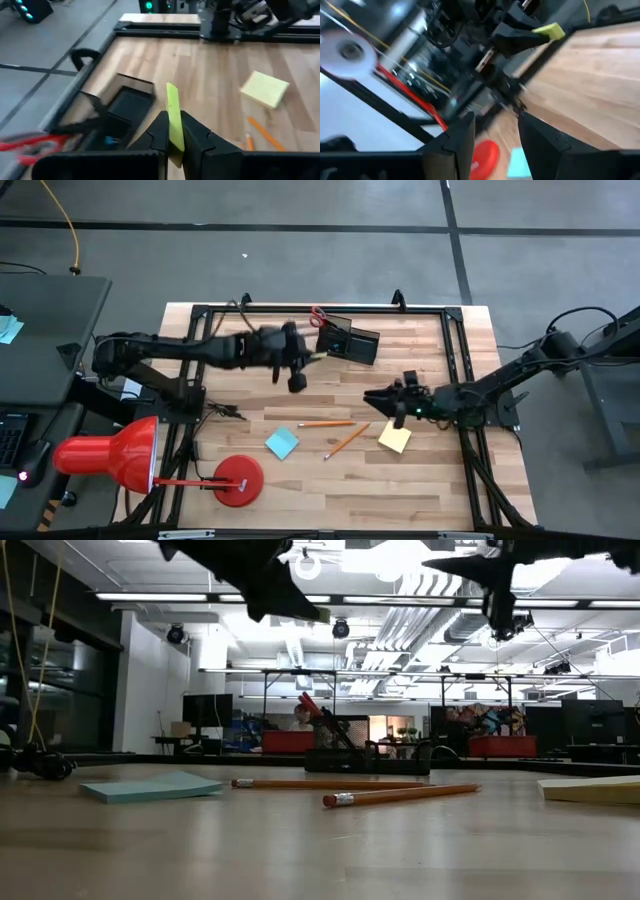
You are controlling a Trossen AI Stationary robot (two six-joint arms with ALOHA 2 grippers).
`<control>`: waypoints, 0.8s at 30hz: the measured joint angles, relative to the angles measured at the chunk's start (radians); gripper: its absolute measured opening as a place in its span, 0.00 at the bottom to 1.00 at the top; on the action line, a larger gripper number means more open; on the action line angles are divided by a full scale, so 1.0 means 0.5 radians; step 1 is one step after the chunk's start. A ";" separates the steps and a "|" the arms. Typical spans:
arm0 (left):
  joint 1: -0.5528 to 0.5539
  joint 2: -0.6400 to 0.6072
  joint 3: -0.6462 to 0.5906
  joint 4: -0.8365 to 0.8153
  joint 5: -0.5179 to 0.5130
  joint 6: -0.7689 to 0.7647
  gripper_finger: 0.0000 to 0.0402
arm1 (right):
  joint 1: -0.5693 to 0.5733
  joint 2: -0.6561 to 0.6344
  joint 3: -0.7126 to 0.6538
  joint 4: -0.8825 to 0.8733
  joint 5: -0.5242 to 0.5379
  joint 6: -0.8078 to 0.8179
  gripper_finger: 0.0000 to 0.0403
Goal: Pick and place office supplies into organizer
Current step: Put the green eraser in the black desk organizer
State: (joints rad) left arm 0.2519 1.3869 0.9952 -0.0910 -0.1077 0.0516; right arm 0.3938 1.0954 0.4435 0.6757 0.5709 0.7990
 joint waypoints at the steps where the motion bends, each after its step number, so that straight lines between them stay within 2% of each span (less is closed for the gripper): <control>1: 0.043 -0.001 0.051 -0.050 0.024 0.034 0.03 | 0.015 -0.025 -0.054 0.109 0.031 -0.032 0.36; 4: 0.168 0.001 0.152 -0.150 0.101 0.111 0.01 | 0.051 -0.086 -0.188 0.398 0.108 -0.119 0.36; 7: 0.270 0.020 0.216 -0.232 0.192 0.090 0.02 | 0.070 -0.129 -0.304 0.542 0.140 -0.110 0.36; 11: 0.352 0.053 0.228 -0.361 0.205 0.100 0.02 | 0.068 -0.179 -0.421 0.699 0.171 -0.079 0.36; 17: 0.402 0.299 0.226 -0.432 0.459 0.112 0.03 | 0.064 -0.198 -0.460 0.732 0.255 -0.065 0.36; 24: 0.429 0.515 0.229 -0.371 0.499 0.048 0.02 | 0.051 -0.198 -0.460 0.731 0.255 -0.059 0.36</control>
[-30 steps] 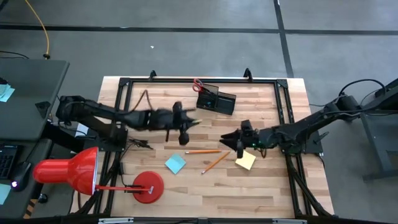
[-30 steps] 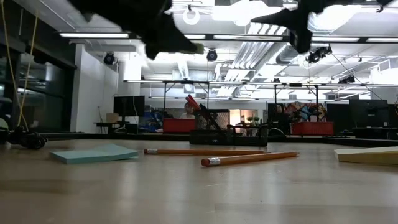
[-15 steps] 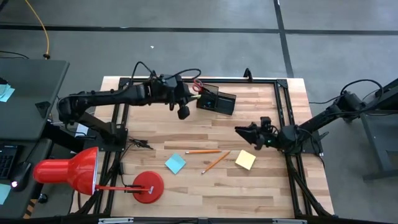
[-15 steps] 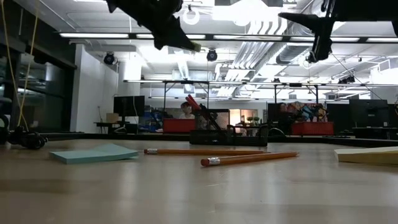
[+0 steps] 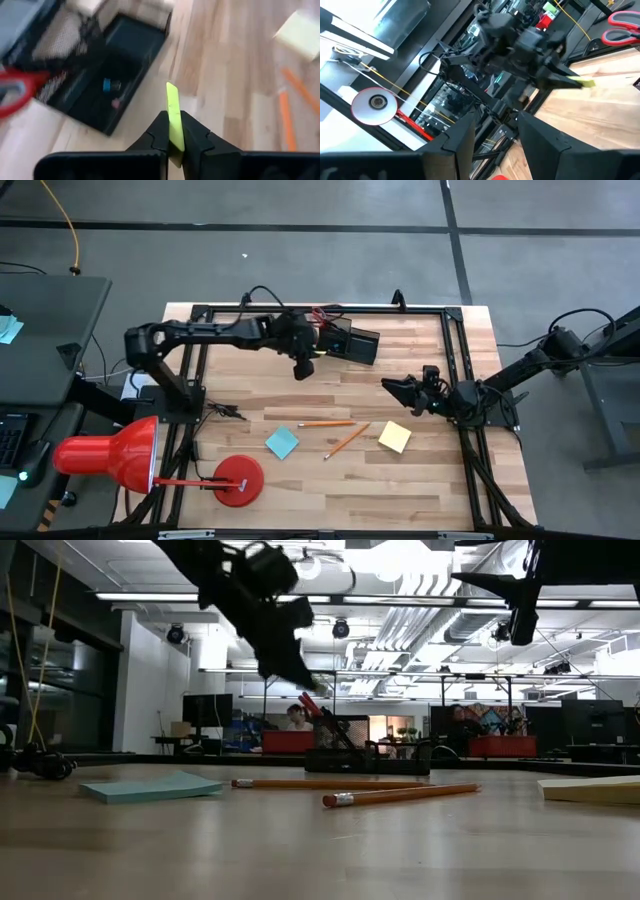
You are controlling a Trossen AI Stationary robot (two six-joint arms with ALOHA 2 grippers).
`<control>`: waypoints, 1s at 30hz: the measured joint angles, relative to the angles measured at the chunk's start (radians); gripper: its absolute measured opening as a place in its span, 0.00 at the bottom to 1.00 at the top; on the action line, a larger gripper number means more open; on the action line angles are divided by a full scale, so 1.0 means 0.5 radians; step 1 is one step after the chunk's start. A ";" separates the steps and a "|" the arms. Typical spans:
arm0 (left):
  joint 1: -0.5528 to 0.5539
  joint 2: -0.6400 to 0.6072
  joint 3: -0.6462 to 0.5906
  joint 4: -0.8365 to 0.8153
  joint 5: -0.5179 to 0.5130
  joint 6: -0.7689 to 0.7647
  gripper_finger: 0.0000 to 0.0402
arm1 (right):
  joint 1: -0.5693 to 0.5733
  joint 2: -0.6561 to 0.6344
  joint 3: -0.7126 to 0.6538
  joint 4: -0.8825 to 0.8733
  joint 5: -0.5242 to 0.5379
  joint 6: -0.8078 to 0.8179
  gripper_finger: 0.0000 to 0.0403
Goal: Pick and place office supplies into organizer
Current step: Put the green eraser in the black desk organizer
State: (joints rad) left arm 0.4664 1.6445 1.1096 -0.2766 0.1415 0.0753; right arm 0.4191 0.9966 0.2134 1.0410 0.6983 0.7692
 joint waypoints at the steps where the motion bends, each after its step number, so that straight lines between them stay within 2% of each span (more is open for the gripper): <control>1: 0.001 0.038 0.009 -0.020 -0.022 0.001 0.02 | 0.000 0.000 0.000 -0.005 0.000 0.000 0.36; 6: 0.056 0.257 0.196 -0.041 0.029 0.009 0.02 | 0.000 0.001 0.000 -0.025 0.003 0.000 0.36; 9: 0.072 0.375 0.378 -0.120 -0.061 0.048 0.01 | 0.001 0.001 0.000 -0.032 0.003 0.016 0.36; 15: 0.120 0.588 0.768 -0.579 -0.173 0.357 0.03 | 0.007 0.001 0.001 -0.073 -0.006 0.035 0.36; 18: 0.136 0.674 0.910 -0.698 -0.178 0.453 0.01 | 0.014 0.001 0.001 -0.103 -0.001 0.036 0.36; 30: 0.140 0.805 0.989 -0.747 -0.215 0.514 0.06 | 0.014 0.001 0.002 -0.178 0.010 0.100 0.36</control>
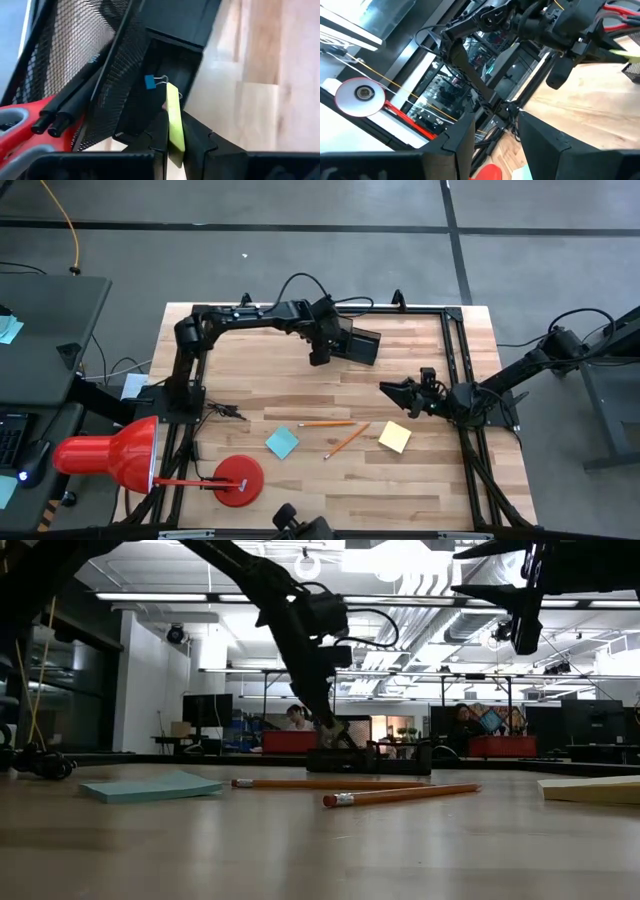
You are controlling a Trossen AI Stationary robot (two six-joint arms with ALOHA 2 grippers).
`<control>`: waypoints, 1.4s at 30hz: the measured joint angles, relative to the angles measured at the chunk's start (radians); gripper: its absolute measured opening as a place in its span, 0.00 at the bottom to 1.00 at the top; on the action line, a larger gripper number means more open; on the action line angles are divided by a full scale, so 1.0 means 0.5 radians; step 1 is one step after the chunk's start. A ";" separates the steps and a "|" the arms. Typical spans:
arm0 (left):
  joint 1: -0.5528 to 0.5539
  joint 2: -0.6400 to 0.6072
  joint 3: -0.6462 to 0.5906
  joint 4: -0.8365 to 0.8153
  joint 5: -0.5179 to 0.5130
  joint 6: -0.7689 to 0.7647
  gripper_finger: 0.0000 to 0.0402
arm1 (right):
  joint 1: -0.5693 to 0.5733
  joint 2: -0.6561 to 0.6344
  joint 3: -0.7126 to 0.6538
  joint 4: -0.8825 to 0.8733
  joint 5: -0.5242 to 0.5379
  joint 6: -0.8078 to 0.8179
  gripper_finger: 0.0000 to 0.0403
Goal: Pick and place office supplies into organizer
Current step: Put the green eraser in the black desk organizer, then put the bottom yellow pencil in the black desk organizer
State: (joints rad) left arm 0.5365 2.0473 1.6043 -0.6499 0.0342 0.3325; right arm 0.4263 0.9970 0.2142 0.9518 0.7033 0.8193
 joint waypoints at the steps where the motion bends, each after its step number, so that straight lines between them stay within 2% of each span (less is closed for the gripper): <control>1: 0.000 0.001 -0.001 0.014 -0.011 0.000 0.05 | 0.000 0.001 0.000 -0.010 0.000 0.021 0.36; 9: -0.005 0.002 -0.002 0.041 0.016 -0.105 0.10 | 0.000 0.001 0.000 -0.042 0.001 0.037 0.36; 19: 0.000 0.002 -0.002 0.030 -0.017 -0.572 0.26 | 0.000 0.001 0.000 -0.068 0.032 0.020 0.36; 24: -0.021 -0.014 0.009 0.034 0.132 -0.609 0.31 | 0.000 0.001 0.000 -0.071 0.043 -0.027 0.36; 29: -0.121 -0.058 0.065 0.072 0.217 -0.733 0.31 | 0.000 0.001 0.000 -0.121 0.054 -0.178 0.36; 35: -0.296 -0.218 0.066 0.253 0.117 -0.940 0.28 | 0.000 -0.012 0.001 -0.086 0.056 -0.147 0.36; 37: -0.361 -0.287 0.066 0.264 0.027 -0.946 0.27 | 0.000 -0.012 0.002 -0.087 0.054 -0.113 0.36; 42: -0.551 -0.388 0.067 0.246 -0.136 -0.782 0.25 | -0.002 -0.021 0.002 -0.076 -0.161 -0.128 0.36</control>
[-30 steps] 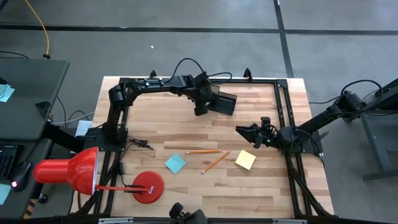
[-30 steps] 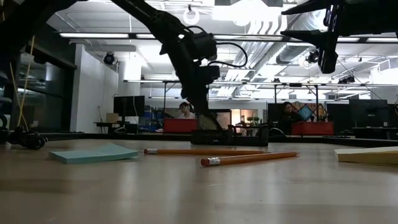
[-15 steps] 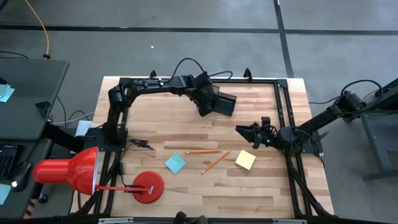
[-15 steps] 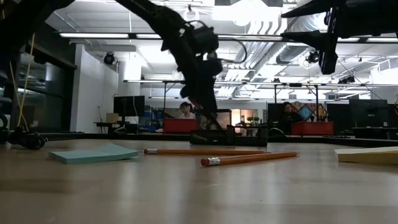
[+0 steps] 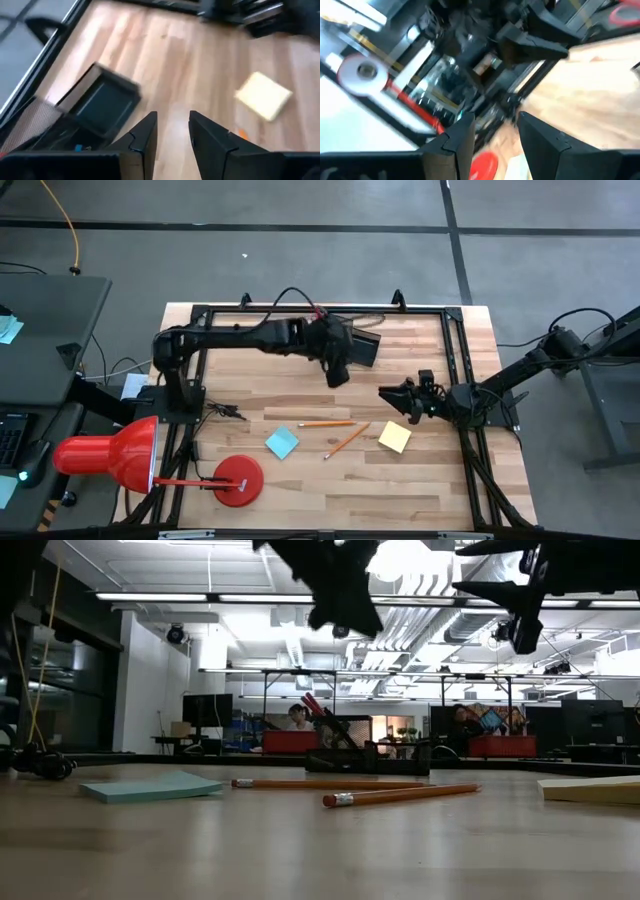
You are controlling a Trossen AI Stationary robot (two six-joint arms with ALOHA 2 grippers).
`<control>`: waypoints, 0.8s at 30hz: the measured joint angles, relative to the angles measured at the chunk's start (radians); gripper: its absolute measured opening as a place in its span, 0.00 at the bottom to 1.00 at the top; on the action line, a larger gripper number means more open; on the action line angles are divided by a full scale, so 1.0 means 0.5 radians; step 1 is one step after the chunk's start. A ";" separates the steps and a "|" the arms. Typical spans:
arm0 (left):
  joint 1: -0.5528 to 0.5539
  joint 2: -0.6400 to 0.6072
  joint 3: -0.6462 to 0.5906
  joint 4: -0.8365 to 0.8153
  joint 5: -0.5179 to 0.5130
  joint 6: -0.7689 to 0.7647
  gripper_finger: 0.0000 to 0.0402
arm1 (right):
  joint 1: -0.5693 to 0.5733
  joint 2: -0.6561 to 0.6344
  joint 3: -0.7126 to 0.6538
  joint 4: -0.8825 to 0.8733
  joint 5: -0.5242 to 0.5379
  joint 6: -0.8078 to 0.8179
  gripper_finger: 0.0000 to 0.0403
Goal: Pick and place office supplies into organizer
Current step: Put the bottom yellow pencil in the black desk organizer
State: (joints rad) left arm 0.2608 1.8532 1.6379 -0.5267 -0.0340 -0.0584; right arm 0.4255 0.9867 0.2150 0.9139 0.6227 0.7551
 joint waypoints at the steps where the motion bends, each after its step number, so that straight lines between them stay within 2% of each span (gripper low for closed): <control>1: -0.040 -0.018 0.000 -0.001 -0.021 0.007 0.25 | 0.000 0.001 0.000 -0.021 -0.055 -0.001 0.36; 4: -0.161 -0.050 -0.022 0.008 -0.083 -0.013 0.25 | -0.020 0.000 0.000 -0.135 -0.264 0.017 0.36; 10: -0.415 -0.069 -0.132 0.015 -0.353 -0.373 0.24 | -0.056 0.001 0.000 -0.415 -0.585 0.202 0.36; 14: -0.570 -0.066 -0.162 0.052 -0.406 -0.549 0.22 | -0.056 0.001 0.000 -0.432 -0.745 0.096 0.36; 19: -0.760 -0.093 -0.297 0.413 -0.555 -0.700 0.20 | -0.102 0.001 0.000 -0.605 -1.094 0.043 0.36; 21: -0.822 -0.118 -0.343 0.658 -0.653 -0.734 0.18 | -0.139 0.002 -0.001 -0.654 -1.228 0.034 0.36; 24: -0.876 -0.195 -0.425 0.968 -0.765 -0.713 0.16 | -0.210 0.002 0.000 -0.618 -1.316 -0.114 0.36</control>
State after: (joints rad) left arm -0.1769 1.7559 1.4252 -0.0428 -0.4166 -0.4147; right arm 0.3205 0.9874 0.2150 0.6050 -0.0355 0.6979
